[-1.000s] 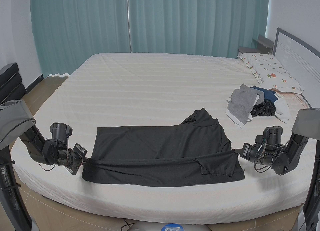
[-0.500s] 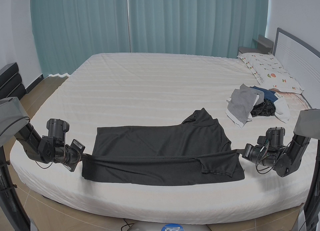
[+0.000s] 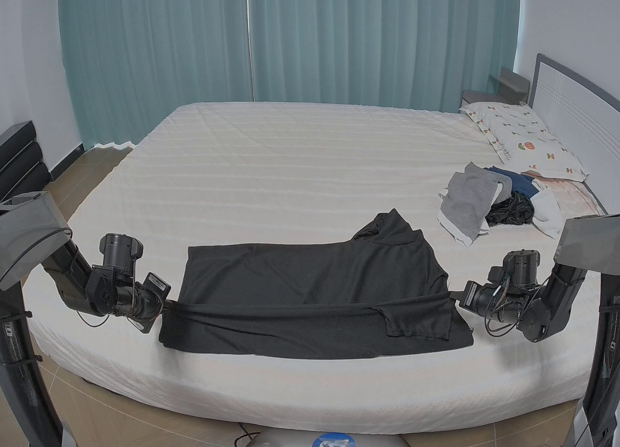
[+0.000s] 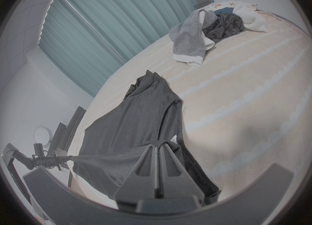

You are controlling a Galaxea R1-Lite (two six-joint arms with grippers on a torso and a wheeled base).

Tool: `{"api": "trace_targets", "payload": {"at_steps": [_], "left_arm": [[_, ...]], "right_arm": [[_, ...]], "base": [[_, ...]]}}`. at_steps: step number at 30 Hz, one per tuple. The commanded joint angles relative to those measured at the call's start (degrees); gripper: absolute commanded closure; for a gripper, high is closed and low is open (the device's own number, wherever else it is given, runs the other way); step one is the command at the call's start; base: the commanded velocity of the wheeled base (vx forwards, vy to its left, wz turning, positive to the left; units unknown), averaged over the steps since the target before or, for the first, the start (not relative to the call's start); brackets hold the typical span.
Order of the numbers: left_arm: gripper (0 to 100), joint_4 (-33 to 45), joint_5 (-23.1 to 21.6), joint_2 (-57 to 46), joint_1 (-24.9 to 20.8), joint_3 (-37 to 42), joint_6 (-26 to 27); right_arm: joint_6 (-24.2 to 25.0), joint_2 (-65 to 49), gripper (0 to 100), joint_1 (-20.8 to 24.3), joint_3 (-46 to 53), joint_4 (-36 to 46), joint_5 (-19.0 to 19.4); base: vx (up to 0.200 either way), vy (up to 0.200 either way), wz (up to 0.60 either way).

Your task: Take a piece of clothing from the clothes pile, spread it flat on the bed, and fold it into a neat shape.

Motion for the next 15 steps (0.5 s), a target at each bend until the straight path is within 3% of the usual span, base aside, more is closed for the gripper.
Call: {"api": "trace_targets", "payload": {"at_steps": [1, 11, 12, 15], "left_arm": [[100, -0.14, 0.29, 1.44, -0.16, -0.40, 0.05], [100, -0.31, 3.19, 2.94, -1.65, -0.92, 0.13], [0, -0.31, 3.72, 3.03, -1.74, -1.01, 0.13], [0, -0.40, 4.86, 3.47, -2.09, -1.10, 0.22]], "right_arm": [[-0.06, 3.40, 100, 0.57, -1.41, -0.02, -0.05], [0.02, 4.99, 100, 1.01, -3.61, -0.02, -1.10], [0.02, 4.99, 100, 1.01, -3.61, -0.02, -1.10], [0.02, 5.25, 100, 1.10, -3.52, -0.02, -1.10]], "base": [[0.000, 0.000, 0.00], [0.000, 0.000, 0.00], [0.000, 0.000, 0.00], [0.000, 0.000, 0.00]]}}
